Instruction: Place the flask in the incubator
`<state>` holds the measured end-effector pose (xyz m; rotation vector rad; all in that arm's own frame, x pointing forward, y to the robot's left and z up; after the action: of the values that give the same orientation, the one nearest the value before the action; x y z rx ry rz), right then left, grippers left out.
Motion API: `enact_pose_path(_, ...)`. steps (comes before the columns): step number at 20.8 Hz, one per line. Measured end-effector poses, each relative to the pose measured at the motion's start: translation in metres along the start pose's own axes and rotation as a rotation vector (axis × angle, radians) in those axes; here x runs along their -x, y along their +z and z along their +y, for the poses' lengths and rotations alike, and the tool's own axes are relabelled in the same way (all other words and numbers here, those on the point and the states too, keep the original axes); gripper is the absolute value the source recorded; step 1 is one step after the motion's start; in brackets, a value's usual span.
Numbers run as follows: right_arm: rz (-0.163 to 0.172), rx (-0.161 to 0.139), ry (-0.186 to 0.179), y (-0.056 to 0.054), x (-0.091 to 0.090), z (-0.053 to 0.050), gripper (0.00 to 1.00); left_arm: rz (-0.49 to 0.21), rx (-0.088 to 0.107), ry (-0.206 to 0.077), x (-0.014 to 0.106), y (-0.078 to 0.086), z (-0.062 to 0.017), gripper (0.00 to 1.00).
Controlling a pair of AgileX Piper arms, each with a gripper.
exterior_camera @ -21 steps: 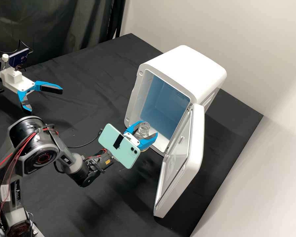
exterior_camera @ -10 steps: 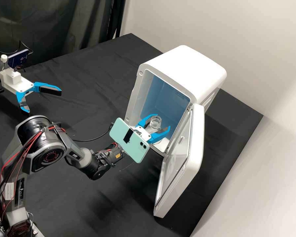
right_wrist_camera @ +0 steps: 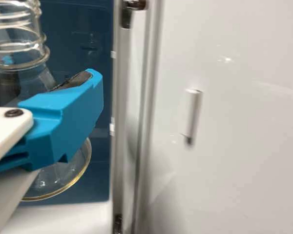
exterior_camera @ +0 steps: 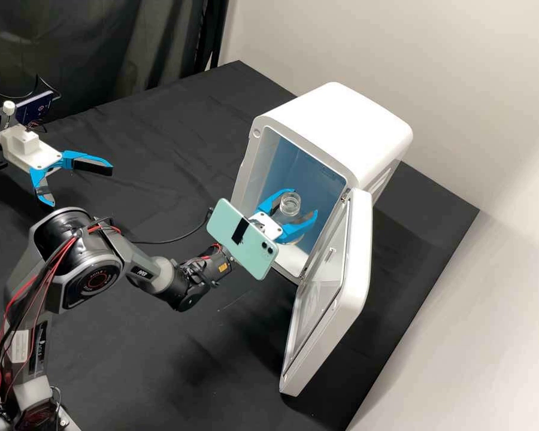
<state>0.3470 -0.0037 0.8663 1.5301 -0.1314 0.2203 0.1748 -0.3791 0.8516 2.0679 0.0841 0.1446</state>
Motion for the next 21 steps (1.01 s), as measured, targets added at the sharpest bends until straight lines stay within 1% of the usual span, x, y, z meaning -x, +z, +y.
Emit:
enact_pose_path(1, 0.002, 0.001, -0.008, -0.004, -0.003, -0.002, 0.00, 0.000, 0.000, 0.000, 0.000, 0.000, 0.0000, 1.00)
enact_pose_path(2, 0.011, 0.010, -0.018, -0.008, -0.007, -0.004, 0.00, 0.000, 0.000, 0.000, 0.000, 0.000, 0.0000, 1.00)
enact_pose_path(4, 0.023, 0.019, -0.035, -0.016, -0.013, -0.008, 0.00, 0.000, 0.000, -0.001, 0.000, 0.000, -0.0001, 1.00)
enact_pose_path(5, 0.030, 0.024, -0.036, -0.018, -0.016, -0.010, 0.00, 0.001, 0.002, -0.004, 0.000, 0.000, -0.0008, 1.00)
enact_pose_path(7, 0.035, 0.036, -0.054, -0.022, -0.022, -0.016, 0.00, 0.002, 0.005, -0.008, -0.001, -0.001, -0.0015, 1.00)
enact_pose_path(10, 0.007, 0.040, -0.085, -0.023, -0.032, -0.028, 0.00, 0.003, 0.006, -0.010, -0.001, -0.001, -0.0019, 1.00)
enact_pose_path(11, -0.005, 0.037, -0.097, -0.023, -0.035, -0.033, 0.00, 0.003, 0.006, -0.010, -0.001, -0.001, -0.0019, 1.00)
enact_pose_path(12, -0.017, 0.040, -0.104, -0.022, -0.038, -0.037, 0.00, 0.003, 0.006, -0.010, -0.001, -0.001, -0.0019, 1.00)
enact_pose_path(15, -0.033, 0.056, -0.136, -0.021, -0.047, -0.049, 0.00, 0.004, 0.008, -0.014, -0.001, -0.001, -0.0028, 1.00)
enact_pose_path(16, -0.040, 0.067, -0.145, -0.019, -0.049, -0.053, 0.00, 0.004, 0.008, -0.014, -0.001, -0.001, -0.0028, 1.00)
enact_pose_path(17, -0.043, 0.069, -0.148, -0.018, -0.051, -0.055, 0.00, 0.004, 0.008, -0.014, -0.001, -0.001, -0.0028, 1.00)
enact_pose_path(18, -0.051, 0.076, -0.147, -0.016, -0.054, -0.057, 0.00, 0.004, 0.008, -0.014, -0.001, -0.001, -0.0028, 1.00)
enact_pose_path(19, -0.059, 0.084, -0.155, -0.013, -0.057, -0.060, 0.00, 0.004, 0.008, -0.014, -0.001, -0.001, -0.0028, 1.00)
enact_pose_path(21, -0.064, 0.085, -0.162, -0.010, -0.062, -0.064, 0.00, 0.004, 0.008, -0.014, -0.001, -0.001, -0.0028, 1.00)
